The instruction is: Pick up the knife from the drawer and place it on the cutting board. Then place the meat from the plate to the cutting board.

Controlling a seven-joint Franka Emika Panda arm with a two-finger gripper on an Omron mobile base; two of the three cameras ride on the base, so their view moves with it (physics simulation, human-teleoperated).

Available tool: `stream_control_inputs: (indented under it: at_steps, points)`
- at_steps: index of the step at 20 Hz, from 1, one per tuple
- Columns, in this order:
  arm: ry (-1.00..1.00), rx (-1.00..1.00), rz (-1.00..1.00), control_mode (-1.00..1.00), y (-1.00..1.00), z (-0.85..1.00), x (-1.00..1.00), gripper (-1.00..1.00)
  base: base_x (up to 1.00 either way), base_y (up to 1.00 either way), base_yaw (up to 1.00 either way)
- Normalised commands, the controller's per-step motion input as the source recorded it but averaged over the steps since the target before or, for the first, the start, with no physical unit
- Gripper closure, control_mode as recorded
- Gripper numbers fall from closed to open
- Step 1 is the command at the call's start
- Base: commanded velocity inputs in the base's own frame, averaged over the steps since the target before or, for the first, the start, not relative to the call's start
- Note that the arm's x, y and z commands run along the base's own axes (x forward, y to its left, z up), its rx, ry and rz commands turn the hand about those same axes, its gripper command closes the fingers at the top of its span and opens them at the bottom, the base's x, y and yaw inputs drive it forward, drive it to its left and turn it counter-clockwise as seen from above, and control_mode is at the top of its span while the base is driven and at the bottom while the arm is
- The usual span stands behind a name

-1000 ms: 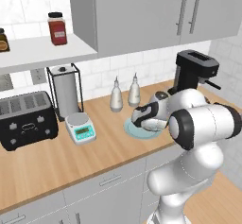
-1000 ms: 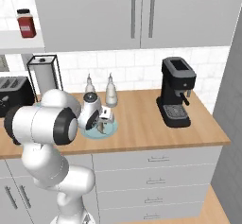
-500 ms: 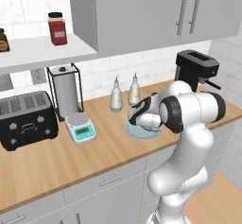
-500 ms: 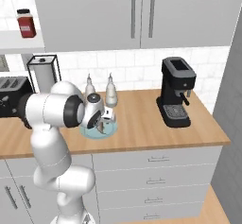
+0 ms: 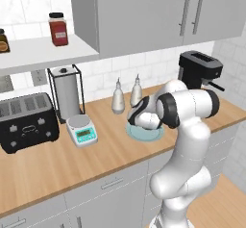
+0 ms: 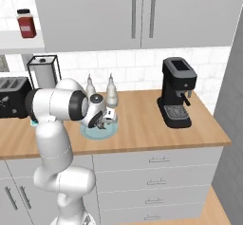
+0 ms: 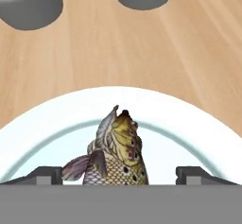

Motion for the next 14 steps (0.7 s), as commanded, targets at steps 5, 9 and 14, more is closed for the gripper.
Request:
stream_control_inputs:
  at_steps: [5,9,14]
  points:
    - [0.0,0.0,0.0,-1.0,0.0,-0.04,0.0,1.0,0.0,0.0,0.0]
    - [0.0,0.0,0.0,-1.0,0.0,-0.06,0.0,1.0,0.0,0.0,0.0]
    - [-0.01,0.0,0.0,-1.0,0.0,0.02,-0.15,1.0,0.0,0.0,0.0]
